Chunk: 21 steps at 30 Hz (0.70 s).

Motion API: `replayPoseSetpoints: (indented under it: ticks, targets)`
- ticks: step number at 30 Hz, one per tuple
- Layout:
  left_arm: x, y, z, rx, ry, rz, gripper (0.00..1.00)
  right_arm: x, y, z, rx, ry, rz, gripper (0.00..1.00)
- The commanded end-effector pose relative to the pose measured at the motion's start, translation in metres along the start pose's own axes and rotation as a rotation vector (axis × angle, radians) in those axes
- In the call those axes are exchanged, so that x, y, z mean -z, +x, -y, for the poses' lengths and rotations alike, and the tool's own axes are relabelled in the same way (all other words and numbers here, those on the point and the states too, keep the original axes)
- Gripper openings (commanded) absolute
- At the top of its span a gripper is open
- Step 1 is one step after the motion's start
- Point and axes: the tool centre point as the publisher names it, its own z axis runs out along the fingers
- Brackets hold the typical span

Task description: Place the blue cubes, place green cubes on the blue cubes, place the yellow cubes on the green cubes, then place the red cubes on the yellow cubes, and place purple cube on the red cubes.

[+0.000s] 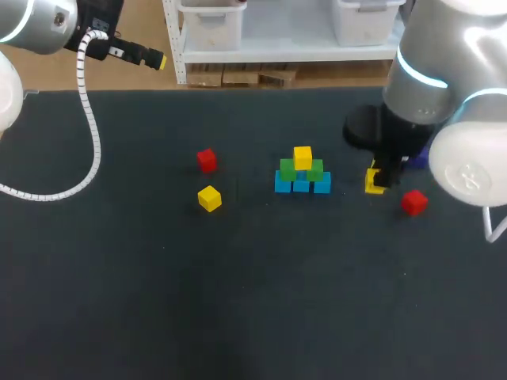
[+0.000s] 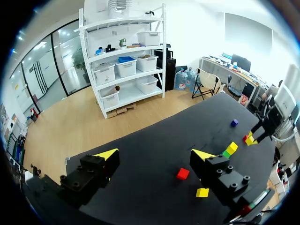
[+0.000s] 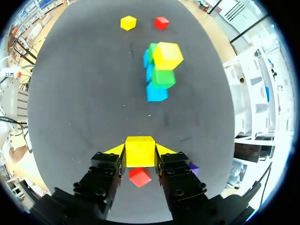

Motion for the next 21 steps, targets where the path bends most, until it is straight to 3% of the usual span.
replayPoseSetpoints:
  ticks: [1,9,21]
  targets:
    - [-0.001,0.000,0.000,0.000,-0.001,0.001,1.00,0.013,-0.009,0.010,0.019,-0.006,-0.005,0.00]
    - [-0.001,0.000,0.000,0.000,-0.001,0.001,1.00,0.023,-0.042,0.027,0.075,0.035,0.002,0.00]
    - [-0.001,0.000,0.000,0.000,-0.001,0.001,1.00,0.016,-0.062,0.035,0.116,0.029,0.015,0.00]
